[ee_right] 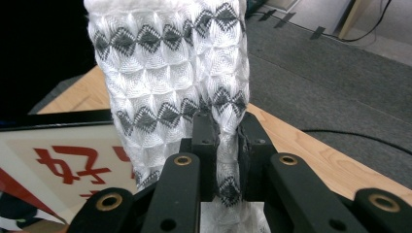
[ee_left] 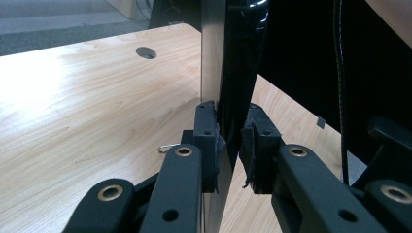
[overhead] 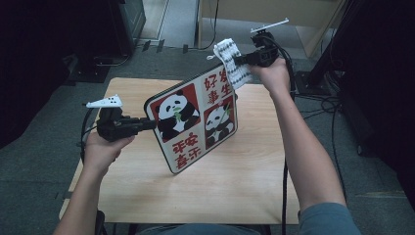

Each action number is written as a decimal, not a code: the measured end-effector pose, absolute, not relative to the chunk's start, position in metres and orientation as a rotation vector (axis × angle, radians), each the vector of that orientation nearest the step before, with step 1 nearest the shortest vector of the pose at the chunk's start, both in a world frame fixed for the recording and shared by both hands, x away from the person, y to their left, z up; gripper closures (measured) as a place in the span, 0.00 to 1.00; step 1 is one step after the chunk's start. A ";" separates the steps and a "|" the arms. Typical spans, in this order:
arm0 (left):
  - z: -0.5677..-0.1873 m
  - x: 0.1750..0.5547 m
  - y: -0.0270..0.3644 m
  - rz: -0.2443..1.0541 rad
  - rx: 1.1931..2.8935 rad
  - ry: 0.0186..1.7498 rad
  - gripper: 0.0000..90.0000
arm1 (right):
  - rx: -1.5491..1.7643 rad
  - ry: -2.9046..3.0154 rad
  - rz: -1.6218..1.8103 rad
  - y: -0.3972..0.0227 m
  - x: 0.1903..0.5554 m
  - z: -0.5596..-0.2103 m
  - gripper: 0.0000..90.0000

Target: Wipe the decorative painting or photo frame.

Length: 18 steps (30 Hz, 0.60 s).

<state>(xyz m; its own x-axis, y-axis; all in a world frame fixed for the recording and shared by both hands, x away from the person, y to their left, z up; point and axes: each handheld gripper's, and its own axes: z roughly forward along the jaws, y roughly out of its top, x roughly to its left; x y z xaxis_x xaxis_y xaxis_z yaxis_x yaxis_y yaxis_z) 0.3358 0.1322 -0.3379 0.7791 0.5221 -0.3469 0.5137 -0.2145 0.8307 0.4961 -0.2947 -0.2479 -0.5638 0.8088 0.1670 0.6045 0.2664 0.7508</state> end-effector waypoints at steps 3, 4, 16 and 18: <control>-0.338 0.336 0.132 0.008 1.859 0.793 0.87 | 1.311 2.288 1.177 -0.295 0.497 -0.250 0.91; -0.338 0.336 0.132 0.009 1.859 0.792 0.87 | 1.307 2.288 1.173 -0.295 0.497 -0.251 0.91; -0.338 0.336 0.132 0.010 1.859 0.792 0.87 | 1.312 2.296 1.169 -0.299 0.496 -0.266 0.90; -0.338 0.336 0.132 0.010 1.860 0.792 0.87 | 1.314 2.291 1.184 -0.301 0.495 -0.270 0.90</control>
